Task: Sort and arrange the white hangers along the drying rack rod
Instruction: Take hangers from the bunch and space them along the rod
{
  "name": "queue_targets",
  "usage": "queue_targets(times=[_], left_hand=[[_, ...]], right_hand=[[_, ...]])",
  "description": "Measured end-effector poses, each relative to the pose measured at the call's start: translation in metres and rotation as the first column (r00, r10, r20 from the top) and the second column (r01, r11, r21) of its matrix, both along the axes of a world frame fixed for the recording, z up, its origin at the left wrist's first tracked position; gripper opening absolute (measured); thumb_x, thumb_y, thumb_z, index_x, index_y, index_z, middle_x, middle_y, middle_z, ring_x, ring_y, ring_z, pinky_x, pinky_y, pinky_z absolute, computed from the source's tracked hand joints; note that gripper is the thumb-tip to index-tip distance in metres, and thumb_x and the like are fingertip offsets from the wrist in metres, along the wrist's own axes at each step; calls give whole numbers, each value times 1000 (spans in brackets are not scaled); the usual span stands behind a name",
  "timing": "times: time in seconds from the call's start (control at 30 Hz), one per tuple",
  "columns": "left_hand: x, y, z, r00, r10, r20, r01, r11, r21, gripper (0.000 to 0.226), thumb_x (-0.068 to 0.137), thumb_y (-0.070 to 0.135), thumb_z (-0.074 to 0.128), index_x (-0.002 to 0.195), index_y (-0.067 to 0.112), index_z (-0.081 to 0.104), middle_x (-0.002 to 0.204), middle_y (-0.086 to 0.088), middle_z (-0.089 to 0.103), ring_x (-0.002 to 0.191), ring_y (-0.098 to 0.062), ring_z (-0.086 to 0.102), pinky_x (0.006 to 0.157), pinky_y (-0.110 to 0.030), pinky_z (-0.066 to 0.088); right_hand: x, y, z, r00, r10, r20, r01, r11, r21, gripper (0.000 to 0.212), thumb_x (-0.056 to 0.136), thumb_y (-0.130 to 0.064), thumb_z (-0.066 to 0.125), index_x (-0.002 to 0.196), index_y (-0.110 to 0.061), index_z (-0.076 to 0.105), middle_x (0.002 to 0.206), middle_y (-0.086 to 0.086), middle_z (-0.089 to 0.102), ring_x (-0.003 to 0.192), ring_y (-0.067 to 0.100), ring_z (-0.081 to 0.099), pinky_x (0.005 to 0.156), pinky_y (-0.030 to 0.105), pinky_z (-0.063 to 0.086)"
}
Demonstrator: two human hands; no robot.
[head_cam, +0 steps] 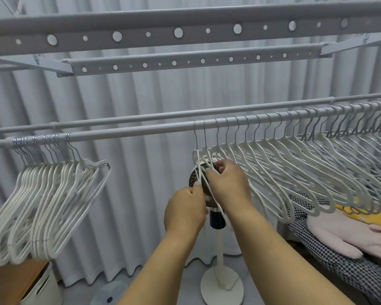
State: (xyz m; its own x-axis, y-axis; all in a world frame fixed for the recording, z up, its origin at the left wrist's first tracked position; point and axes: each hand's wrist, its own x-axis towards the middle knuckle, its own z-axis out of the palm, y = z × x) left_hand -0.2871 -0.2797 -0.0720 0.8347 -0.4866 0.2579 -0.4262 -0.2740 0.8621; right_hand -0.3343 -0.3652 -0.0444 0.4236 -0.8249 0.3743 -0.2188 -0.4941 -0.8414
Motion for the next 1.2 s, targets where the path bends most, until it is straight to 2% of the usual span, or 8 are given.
queue_targets(times=[0.17, 0.33, 0.57, 0.7, 0.8, 0.97, 1.1, 1.2], left_hand=[[14, 24, -1, 985, 127, 116, -135, 989, 65, 50, 100, 39, 29, 73, 11, 60, 80, -9, 70, 75, -25, 62, 67, -33, 46], [28, 62, 0, 957, 239, 165, -250, 967, 45, 49, 100, 36, 34, 55, 16, 36, 55, 0, 43, 55, -19, 38, 51, -29, 26], [56, 117, -6, 919, 377, 114, -378, 926, -8, 44, 96, 34, 41, 53, 23, 37, 80, -20, 58, 65, -26, 43, 52, -31, 27], [68, 147, -6, 897, 418, 143, -416, 908, -44, 42, 96, 31, 44, 55, 27, 36, 74, -18, 52, 68, -29, 42, 58, -33, 28], [81, 167, -9, 886, 439, 150, -436, 898, -58, 38, 94, 30, 46, 57, 25, 40, 66, -1, 45, 69, -23, 43, 60, -35, 31], [102, 190, -12, 858, 486, 167, -483, 874, -59, 31, 86, 44, 41, 82, 22, 63, 89, -5, 64, 90, -28, 58, 81, -44, 49], [114, 202, -8, 826, 532, 187, -532, 845, -54, 33, 91, 38, 45, 114, 24, 65, 117, 4, 63, 112, -21, 53, 100, -45, 43], [125, 208, -9, 830, 520, 201, -530, 848, -1, 31, 92, 45, 39, 98, 29, 65, 108, 3, 66, 109, -24, 54, 96, -47, 45]], right_hand=[[15, 27, 6, 989, 96, 117, -92, 995, -35, 31, 86, -31, 56, 116, -20, 58, 113, -3, 60, 106, 18, 55, 92, 40, 47], [41, 57, -1, 964, 233, 125, -233, 972, -11, 27, 88, -29, 56, 113, -20, 59, 108, -2, 62, 99, 14, 57, 83, 31, 47], [81, 102, -17, 928, 365, 78, -369, 927, 59, 15, 88, -30, 56, 101, -23, 61, 94, -8, 63, 81, 10, 55, 57, 13, 34], [101, 130, -26, 900, 433, 38, -434, 893, 121, 14, 87, -29, 57, 98, -23, 62, 85, -12, 60, 84, 12, 59, 60, 20, 40], [116, 148, -35, 871, 490, 28, -487, 856, 175, 10, 86, -30, 57, 94, -24, 61, 82, -13, 60, 82, 11, 59, 65, 25, 42], [142, 173, -45, 810, 582, 67, -575, 767, 285, 6, 85, -25, 57, 87, -21, 61, 79, -8, 63, 76, 12, 59, 68, 28, 46], [170, 190, -52, 762, 623, 175, -628, 647, 433, 18, 71, -31, 54, 82, -19, 62, 81, 2, 69, 79, 22, 64, 80, 41, 52], [192, 195, -55, 745, 647, 163, -627, 594, 503, 16, 79, -30, 53, 83, -18, 62, 87, 6, 71, 86, 24, 67, 79, 36, 51]])
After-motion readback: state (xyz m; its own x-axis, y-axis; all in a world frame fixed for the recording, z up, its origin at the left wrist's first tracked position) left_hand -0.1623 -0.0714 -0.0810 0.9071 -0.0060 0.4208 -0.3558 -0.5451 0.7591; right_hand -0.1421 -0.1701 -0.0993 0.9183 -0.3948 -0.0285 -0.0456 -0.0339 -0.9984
